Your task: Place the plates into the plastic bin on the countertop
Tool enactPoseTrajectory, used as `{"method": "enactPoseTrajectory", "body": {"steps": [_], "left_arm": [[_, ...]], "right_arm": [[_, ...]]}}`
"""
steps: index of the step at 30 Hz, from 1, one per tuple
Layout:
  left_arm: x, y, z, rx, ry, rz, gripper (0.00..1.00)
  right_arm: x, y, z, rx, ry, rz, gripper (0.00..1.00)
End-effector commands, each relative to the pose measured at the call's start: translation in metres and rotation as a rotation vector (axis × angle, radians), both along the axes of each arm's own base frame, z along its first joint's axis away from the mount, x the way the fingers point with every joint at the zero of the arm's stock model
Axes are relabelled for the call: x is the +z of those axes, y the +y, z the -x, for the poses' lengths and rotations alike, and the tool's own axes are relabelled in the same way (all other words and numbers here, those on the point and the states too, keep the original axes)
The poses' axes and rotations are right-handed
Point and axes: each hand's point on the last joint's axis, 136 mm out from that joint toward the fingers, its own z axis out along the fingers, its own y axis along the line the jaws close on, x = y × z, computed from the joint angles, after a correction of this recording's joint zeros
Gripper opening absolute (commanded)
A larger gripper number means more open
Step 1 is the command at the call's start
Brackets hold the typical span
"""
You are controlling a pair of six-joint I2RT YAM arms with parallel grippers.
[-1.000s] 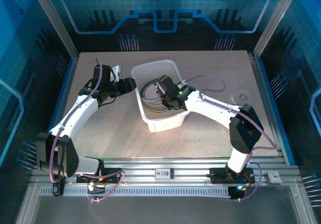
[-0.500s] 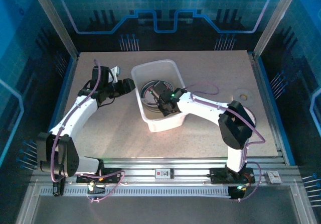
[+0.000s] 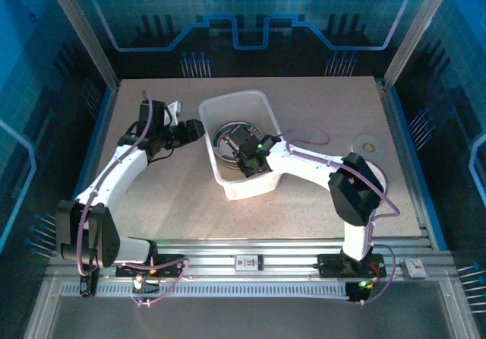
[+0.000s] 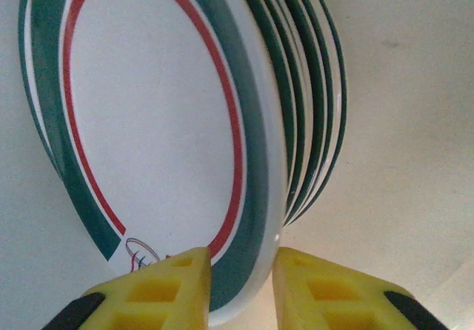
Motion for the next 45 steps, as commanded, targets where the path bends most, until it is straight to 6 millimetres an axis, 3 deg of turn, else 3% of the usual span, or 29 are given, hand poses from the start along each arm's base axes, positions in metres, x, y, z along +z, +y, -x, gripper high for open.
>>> {"method": "enactPoseTrajectory", "body": {"steps": [1,5,10,17,22,27,31,34,38,42,45], "left_arm": [[-0.003,0.001,0.003,-0.001,0.016,0.015,0.59],[-0.002,0.002,0.005,-0.001,0.025,0.007,0.59],[0.001,0.003,0.006,0.004,0.029,0.002,0.59],[0.007,0.007,0.003,0.025,0.022,-0.019,0.59],[0.010,0.009,0.001,0.037,0.021,-0.027,0.59],[0.010,0.008,0.003,0.049,0.026,-0.035,0.59],[0.012,0.004,0.004,0.052,0.018,-0.053,0.59],[0.013,0.001,0.004,0.053,0.016,-0.050,0.59],[0.019,0.002,0.002,0.058,0.002,-0.055,0.59],[0.021,0.003,-0.001,0.059,-0.003,-0.070,0.59],[0.022,0.002,-0.003,0.055,-0.001,-0.070,0.59]], "right_arm": [[-0.005,-0.001,-0.001,0.027,-0.031,0.042,0.38],[-0.009,-0.005,-0.001,0.036,-0.041,0.053,0.50],[-0.001,-0.012,-0.003,0.072,-0.076,0.096,0.78],[0.048,-0.019,-0.015,0.224,-0.250,0.223,0.97],[0.077,-0.025,-0.016,0.306,-0.345,0.290,1.00],[0.123,-0.034,-0.015,0.384,-0.479,0.375,0.99],[0.150,-0.063,-0.010,0.355,-0.517,0.393,0.98],[0.150,-0.103,-0.006,0.293,-0.464,0.382,0.96],[0.133,-0.166,0.009,0.167,-0.337,0.371,0.95],[0.094,-0.226,0.038,-0.048,-0.196,0.302,0.94],[0.051,-0.250,0.054,-0.181,-0.126,0.157,0.91]]}}
